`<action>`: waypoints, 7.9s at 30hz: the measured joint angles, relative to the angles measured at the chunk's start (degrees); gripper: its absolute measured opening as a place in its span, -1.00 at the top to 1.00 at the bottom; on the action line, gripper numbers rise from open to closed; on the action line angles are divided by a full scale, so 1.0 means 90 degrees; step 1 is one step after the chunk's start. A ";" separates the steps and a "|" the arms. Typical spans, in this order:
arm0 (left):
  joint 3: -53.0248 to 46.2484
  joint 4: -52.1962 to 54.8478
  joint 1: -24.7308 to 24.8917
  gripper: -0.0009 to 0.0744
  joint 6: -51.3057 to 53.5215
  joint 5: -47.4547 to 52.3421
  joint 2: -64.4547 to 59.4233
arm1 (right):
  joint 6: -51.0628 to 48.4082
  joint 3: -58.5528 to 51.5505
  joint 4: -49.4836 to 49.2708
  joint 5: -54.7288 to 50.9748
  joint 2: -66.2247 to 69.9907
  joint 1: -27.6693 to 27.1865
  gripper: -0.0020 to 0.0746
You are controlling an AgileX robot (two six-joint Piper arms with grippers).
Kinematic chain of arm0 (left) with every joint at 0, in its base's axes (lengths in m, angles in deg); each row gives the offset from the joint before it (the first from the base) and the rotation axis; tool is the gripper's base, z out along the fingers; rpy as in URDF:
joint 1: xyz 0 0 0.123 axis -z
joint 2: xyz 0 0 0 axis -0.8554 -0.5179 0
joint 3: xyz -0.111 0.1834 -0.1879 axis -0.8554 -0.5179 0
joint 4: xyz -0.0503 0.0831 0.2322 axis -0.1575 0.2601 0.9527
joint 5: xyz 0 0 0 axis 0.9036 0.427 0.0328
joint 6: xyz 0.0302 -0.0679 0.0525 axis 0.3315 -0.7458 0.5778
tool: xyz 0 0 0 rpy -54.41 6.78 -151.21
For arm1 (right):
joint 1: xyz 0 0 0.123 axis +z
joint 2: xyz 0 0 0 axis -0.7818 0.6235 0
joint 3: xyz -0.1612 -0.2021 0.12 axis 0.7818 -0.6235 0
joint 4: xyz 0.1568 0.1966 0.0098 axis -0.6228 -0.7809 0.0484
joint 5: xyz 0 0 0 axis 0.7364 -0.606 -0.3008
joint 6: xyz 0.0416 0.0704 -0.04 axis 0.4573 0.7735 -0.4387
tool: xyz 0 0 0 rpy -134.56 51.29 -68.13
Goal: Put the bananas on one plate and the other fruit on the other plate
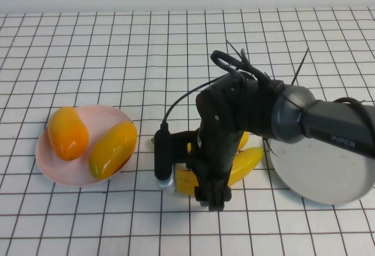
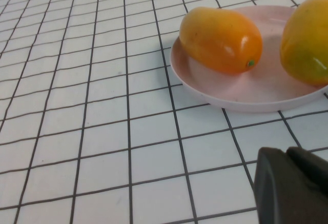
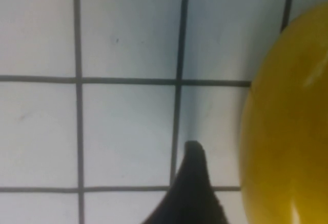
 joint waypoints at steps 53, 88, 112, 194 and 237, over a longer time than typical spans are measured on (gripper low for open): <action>0.0000 0.0000 0.0000 0.99 0.0000 0.0000 0.0000 | 0.5071 -0.1014 0.0822 -0.0037 -0.0672 -0.3222 -0.42; 0.0000 0.0000 0.0000 0.99 0.0000 0.0000 0.0000 | -0.0325 0.0347 0.0081 0.1026 0.0367 -0.0537 -0.46; 0.0000 0.0000 0.0000 0.99 0.0000 0.0000 0.0000 | 0.5161 0.1179 0.1422 -0.0689 -0.0442 -0.0656 0.12; 0.0000 0.0000 0.0000 0.99 0.0000 0.0000 0.0000 | 0.6994 -0.7499 0.1614 0.3512 -1.1117 -0.1030 0.99; 0.0000 0.0000 0.0000 0.99 0.0000 0.0000 0.0006 | 0.5654 -1.0029 -0.0125 0.4069 -1.2970 -0.5101 0.99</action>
